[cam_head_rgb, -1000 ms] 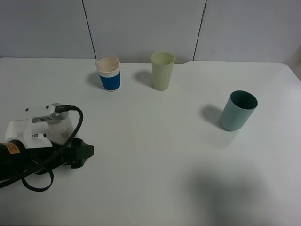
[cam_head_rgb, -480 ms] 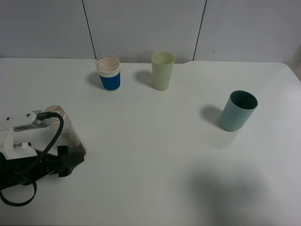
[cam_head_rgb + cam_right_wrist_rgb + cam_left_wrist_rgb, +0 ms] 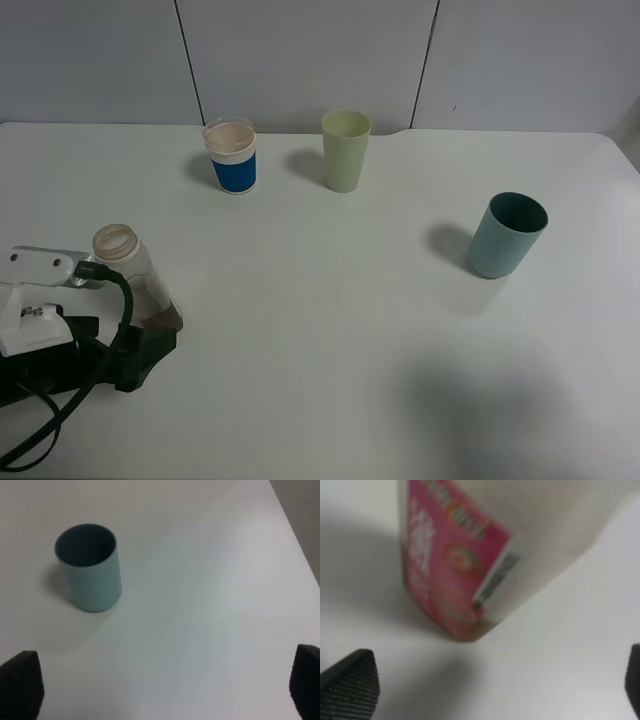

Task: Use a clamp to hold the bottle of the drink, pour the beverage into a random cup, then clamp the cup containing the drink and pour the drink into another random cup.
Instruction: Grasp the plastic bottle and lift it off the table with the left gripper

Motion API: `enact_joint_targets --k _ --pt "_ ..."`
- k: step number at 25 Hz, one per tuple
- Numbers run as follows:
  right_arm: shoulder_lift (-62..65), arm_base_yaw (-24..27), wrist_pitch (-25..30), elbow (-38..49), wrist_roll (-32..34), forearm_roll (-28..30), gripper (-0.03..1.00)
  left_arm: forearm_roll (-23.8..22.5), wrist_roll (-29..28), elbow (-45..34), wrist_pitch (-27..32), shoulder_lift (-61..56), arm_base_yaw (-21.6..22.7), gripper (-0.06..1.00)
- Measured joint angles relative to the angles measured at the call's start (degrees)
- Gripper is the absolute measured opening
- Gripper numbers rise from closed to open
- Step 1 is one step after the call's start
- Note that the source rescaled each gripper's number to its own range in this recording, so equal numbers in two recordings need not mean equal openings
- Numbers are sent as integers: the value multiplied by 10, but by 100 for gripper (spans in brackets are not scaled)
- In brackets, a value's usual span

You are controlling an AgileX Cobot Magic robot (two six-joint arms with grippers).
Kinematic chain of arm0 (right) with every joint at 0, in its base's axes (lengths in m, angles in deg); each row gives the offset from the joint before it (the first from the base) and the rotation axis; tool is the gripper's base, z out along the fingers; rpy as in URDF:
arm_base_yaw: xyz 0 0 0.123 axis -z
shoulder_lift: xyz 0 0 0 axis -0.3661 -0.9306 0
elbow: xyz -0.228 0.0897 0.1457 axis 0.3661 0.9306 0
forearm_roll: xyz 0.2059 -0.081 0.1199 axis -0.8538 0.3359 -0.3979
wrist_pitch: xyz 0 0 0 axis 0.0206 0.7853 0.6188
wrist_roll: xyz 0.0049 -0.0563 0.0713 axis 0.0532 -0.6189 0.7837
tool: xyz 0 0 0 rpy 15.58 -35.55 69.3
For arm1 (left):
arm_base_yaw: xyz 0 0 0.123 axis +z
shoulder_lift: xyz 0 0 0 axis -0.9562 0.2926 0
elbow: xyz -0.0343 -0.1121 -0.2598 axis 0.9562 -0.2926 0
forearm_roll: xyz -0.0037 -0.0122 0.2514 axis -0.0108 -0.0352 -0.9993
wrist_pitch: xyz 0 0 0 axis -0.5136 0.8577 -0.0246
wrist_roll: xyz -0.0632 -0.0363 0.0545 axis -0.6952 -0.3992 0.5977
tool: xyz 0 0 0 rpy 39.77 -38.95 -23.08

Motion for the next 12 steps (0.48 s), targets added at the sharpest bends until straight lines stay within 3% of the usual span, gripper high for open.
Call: enact_joint_targets --k 7,12 --pt "0 0 0 0 0 0 97 -23 -1 0 -42 0 0 100" --pt "0 0 0 0 0 0 97 3 -19 0 -47 0 0 100"
